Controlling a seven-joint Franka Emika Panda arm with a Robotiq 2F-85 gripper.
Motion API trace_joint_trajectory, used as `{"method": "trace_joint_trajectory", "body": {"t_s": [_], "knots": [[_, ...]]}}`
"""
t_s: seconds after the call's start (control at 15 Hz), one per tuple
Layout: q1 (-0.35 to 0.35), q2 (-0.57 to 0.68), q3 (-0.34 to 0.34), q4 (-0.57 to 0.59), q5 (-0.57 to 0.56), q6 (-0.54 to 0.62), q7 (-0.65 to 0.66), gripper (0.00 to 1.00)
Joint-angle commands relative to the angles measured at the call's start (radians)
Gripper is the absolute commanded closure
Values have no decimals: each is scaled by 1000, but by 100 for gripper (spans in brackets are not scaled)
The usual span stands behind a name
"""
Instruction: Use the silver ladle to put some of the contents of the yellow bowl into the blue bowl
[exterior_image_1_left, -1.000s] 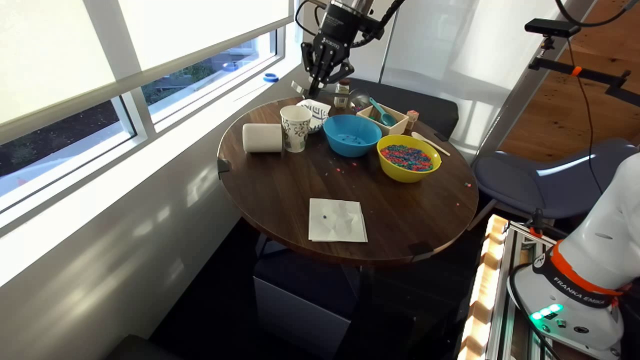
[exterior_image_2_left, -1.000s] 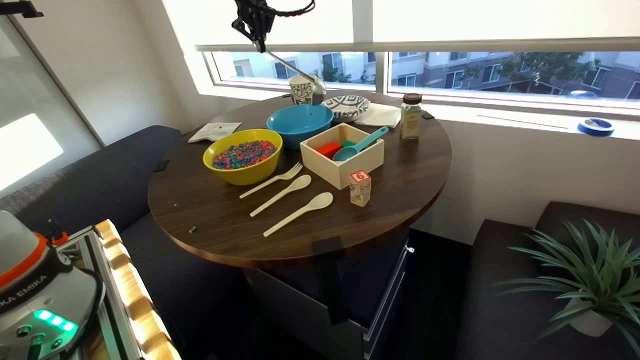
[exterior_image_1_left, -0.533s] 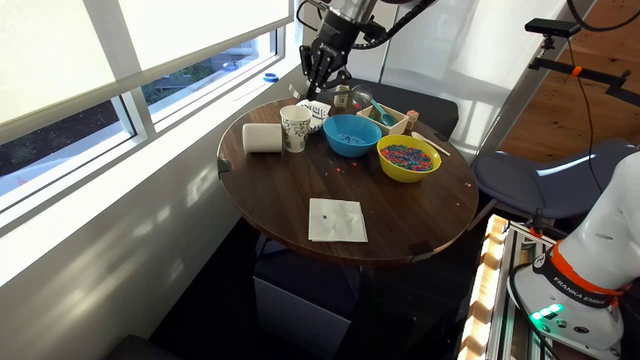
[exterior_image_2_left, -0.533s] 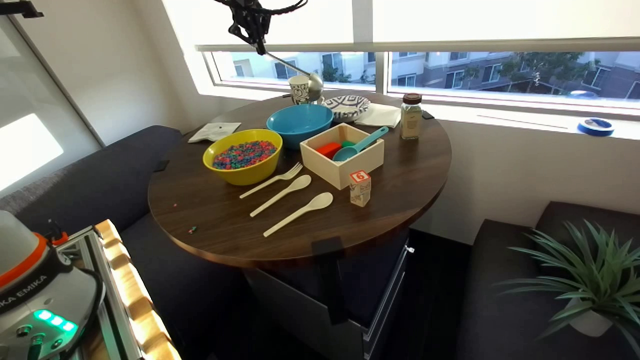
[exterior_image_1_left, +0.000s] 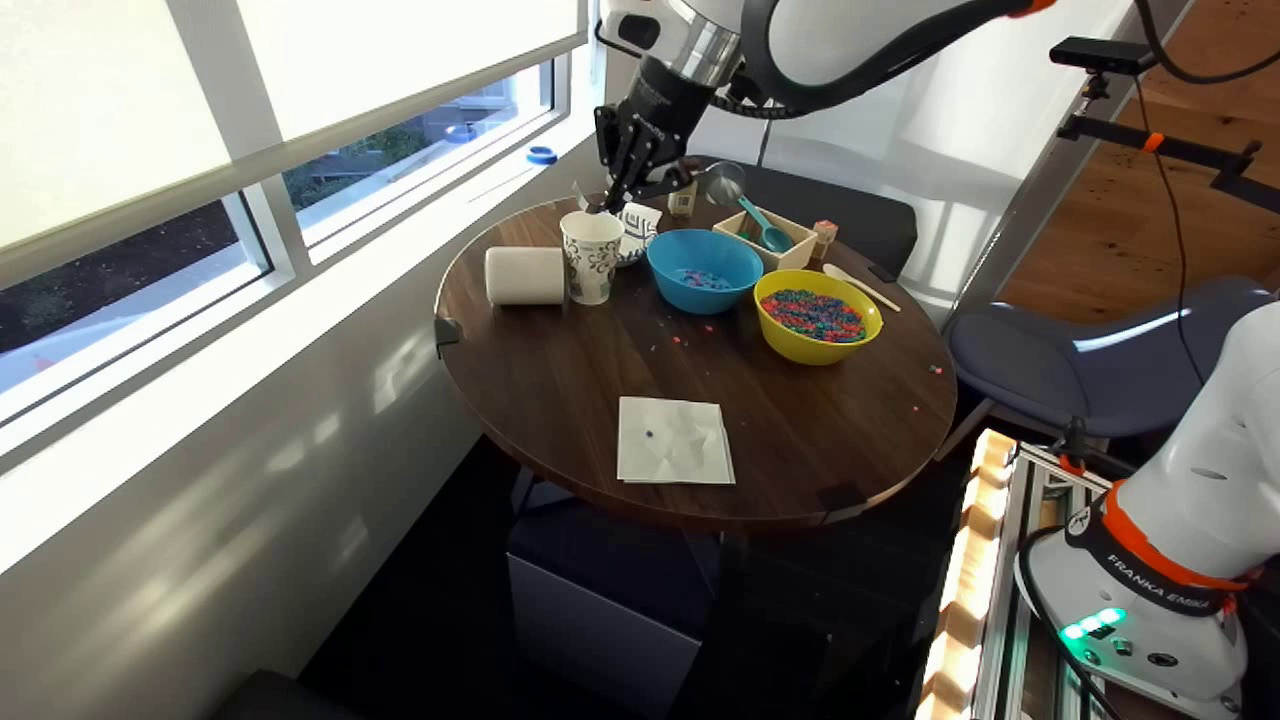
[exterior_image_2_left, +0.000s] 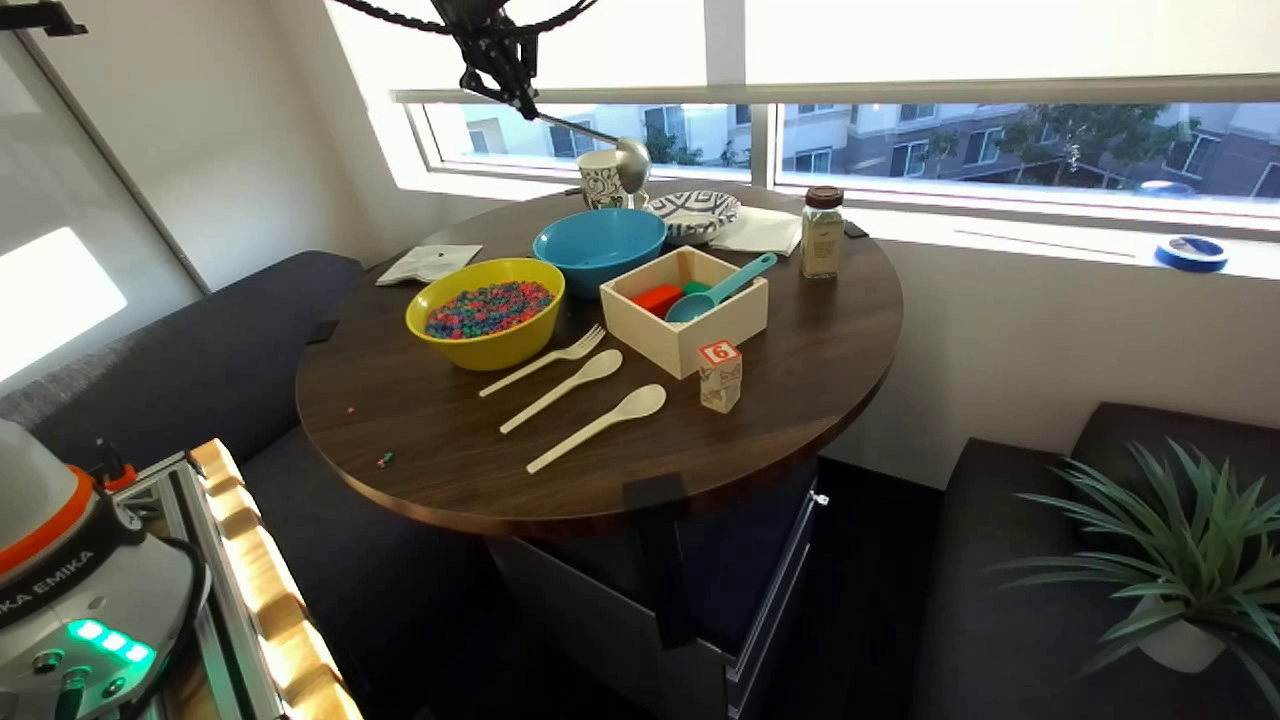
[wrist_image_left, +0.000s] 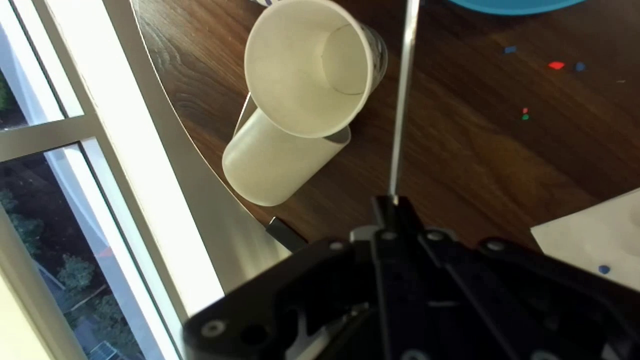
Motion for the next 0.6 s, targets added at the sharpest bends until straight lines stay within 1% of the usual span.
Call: {"method": "trace_joint_trajectory", "body": {"t_s": [0.0,0.2,0.4,0.53], "knots": [[15,-31,8,-76,-155,63,110,99],[25,-28,15,-96,-260,77,182,99],[35,-29,23,-108,-306,69,227,99],[38,-30,28,-113,-310,66,237,99]]}}
